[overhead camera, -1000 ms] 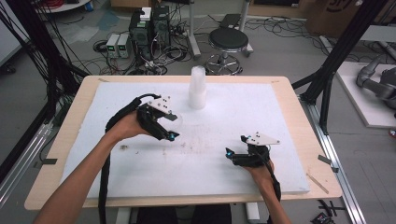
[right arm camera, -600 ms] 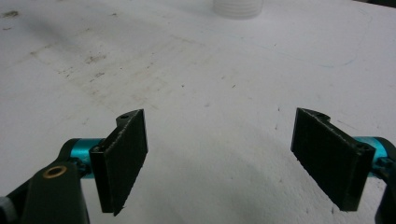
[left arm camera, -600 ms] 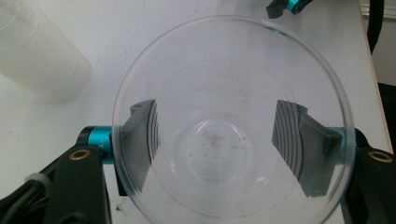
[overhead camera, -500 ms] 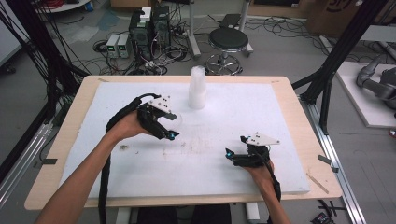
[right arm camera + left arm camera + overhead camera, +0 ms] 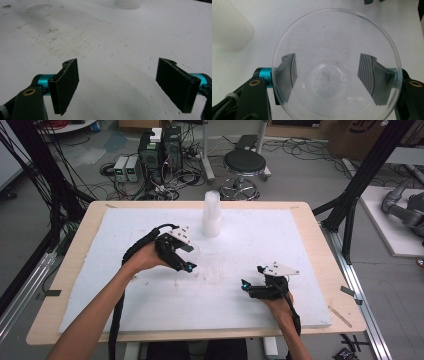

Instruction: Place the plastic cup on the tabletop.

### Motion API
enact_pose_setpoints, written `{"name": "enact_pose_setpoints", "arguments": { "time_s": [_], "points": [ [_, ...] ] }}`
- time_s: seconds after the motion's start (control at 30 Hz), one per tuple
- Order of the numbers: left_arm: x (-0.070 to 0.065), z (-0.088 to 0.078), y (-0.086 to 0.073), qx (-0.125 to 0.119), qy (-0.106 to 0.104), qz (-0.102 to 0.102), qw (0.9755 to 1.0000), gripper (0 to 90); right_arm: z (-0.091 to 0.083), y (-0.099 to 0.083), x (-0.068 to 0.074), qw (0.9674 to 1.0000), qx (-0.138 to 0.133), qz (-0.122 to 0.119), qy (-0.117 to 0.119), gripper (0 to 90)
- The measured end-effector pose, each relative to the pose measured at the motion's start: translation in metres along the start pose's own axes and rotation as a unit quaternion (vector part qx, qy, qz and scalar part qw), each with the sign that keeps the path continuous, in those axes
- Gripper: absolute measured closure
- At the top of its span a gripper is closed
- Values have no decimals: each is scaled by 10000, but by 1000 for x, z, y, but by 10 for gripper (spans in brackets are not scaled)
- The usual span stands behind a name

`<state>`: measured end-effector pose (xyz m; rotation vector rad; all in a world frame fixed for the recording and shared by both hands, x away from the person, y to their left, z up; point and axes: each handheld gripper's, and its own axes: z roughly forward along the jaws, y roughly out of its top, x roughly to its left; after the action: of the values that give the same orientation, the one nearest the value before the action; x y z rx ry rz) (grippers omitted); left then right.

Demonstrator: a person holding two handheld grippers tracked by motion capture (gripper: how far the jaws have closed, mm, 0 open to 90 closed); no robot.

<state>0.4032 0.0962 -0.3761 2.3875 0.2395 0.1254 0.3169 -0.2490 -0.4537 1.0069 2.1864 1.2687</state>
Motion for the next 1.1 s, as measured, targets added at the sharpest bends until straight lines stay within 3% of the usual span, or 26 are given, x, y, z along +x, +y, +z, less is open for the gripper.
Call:
{"name": "enact_pose_setpoints", "arguments": {
  "time_s": [0.77,0.93,1.1],
  "points": [
    [-9,38,10,615,141,-66,9980,313,0,0,1,10000,21,-21,6,184],
    [-10,39,2,323,175,-243,9990,315,0,0,1,10000,21,-16,30,184],
    [-11,37,2,413,226,-199,9987,309,0,0,0,10000,26,-27,40,184]
  ]
}}
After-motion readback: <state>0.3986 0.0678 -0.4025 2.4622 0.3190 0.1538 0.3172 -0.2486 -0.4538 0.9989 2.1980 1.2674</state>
